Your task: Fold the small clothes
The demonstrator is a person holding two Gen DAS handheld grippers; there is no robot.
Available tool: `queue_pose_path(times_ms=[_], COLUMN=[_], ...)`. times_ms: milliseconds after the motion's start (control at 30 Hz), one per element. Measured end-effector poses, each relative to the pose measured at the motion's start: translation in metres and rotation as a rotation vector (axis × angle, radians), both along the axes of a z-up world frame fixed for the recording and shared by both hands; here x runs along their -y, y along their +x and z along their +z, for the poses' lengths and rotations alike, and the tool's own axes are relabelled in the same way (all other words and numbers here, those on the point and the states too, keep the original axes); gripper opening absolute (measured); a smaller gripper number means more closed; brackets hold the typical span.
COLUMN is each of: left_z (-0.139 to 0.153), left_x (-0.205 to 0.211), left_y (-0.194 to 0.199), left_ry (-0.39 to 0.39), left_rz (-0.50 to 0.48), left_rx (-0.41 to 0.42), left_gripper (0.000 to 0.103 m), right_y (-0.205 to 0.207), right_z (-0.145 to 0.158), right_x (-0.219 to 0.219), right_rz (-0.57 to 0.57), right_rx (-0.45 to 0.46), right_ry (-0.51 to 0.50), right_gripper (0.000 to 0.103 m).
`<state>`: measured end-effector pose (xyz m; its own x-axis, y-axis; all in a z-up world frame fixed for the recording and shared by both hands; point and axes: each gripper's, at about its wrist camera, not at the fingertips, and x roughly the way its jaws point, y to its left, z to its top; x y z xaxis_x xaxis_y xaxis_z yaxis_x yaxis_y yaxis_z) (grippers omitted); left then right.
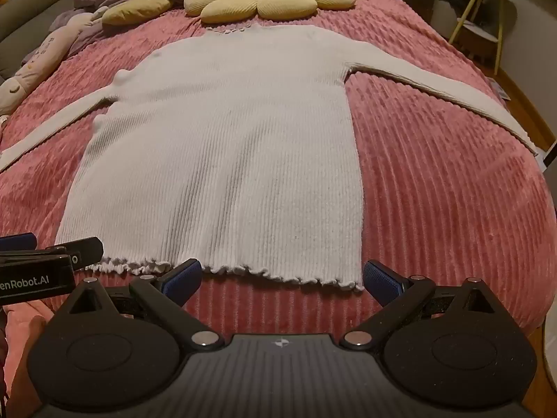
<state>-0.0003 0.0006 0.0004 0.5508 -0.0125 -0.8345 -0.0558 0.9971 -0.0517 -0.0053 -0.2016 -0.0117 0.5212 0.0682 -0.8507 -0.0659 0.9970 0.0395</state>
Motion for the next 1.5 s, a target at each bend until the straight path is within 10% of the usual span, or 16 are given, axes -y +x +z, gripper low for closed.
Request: queue_pose_path(times_ms=[1500], left_z=[-0.0054], left_x=[0.0053], left_y=[0.0018], left_ry=[0.011], left_rz=[-0.014], left_rx=[-0.042], left_gripper=[0.103], right_y=[0.0048], right_z=[0.0003], right_x=[0.0013], right_rz=[-0.004], right_rx=[0.004], right_ry=[-0.003], right_gripper=[0.099])
